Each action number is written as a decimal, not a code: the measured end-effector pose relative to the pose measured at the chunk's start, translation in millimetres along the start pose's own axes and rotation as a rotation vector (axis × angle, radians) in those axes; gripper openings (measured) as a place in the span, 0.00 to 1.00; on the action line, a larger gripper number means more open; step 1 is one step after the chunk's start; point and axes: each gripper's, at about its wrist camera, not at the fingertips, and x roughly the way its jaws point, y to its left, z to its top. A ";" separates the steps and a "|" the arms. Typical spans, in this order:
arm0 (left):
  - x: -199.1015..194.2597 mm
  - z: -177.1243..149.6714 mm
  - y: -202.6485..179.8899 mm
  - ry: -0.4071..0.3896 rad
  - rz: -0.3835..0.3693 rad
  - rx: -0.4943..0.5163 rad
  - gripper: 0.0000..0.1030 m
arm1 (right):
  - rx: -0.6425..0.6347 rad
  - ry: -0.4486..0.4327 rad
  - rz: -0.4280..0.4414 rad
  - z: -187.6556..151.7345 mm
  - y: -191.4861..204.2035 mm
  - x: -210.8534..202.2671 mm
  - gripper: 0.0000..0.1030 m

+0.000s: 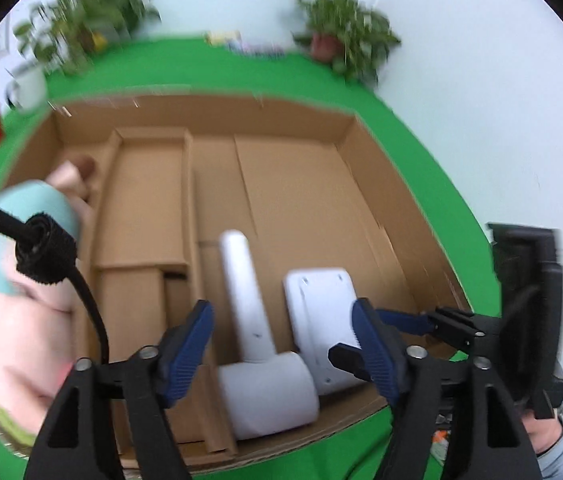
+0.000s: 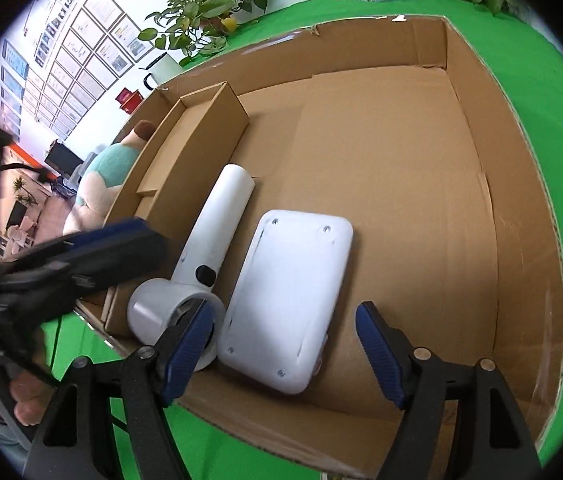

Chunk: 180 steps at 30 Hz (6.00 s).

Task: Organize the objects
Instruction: 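Lower the white device into the box beside the hair dryer and release, then move the right gripper to the white-green medicine box and close on it, then lift the medicine box with the right gripper toward the large box, then lower the medicine box into the box beside the white device and release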

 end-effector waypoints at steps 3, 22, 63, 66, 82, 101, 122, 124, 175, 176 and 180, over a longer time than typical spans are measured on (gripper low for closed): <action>-24.2 -8.7 0.1 -0.075 0.059 0.029 0.76 | -0.036 0.013 -0.026 -2.4 6.3 8.8 0.54; -122.3 -104.9 4.4 -0.457 0.399 0.077 1.00 | -0.165 -0.389 -0.311 -69.0 58.6 -71.7 0.99; -113.1 -197.2 -8.7 -0.272 0.313 0.073 1.00 | -0.206 -0.211 -0.156 -185.1 36.1 -64.7 0.63; -109.8 -193.7 -0.6 -0.239 0.233 0.042 1.00 | -0.136 -0.245 -0.095 -185.6 59.0 -64.8 0.64; -39.9 -190.3 19.4 0.128 -0.381 -0.178 0.82 | -0.196 -0.229 -0.118 -213.2 100.9 -57.3 0.88; -16.2 -195.5 14.6 0.184 -0.464 -0.175 0.45 | -0.201 -0.228 -0.205 -207.4 100.7 -55.2 0.66; -4.8 -183.5 39.7 0.199 -0.469 -0.192 0.50 | -0.011 -0.238 0.034 -205.7 80.9 -63.2 0.63; -4.8 -181.6 44.1 0.196 -0.468 -0.196 0.49 | -0.017 -0.241 0.040 -205.3 83.7 -62.5 0.63; 4.8 70.5 -81.9 0.065 -0.428 -0.067 0.42 | -0.122 -0.371 -0.014 -6.3 31.1 -104.3 0.62; 13.4 70.0 -80.0 0.078 -0.423 -0.074 0.42 | -0.115 -0.342 -0.011 -2.2 26.2 -99.0 0.62; 50.3 65.9 -70.8 0.146 -0.413 -0.122 0.42 | -0.073 -0.257 0.009 4.9 7.6 -78.3 0.62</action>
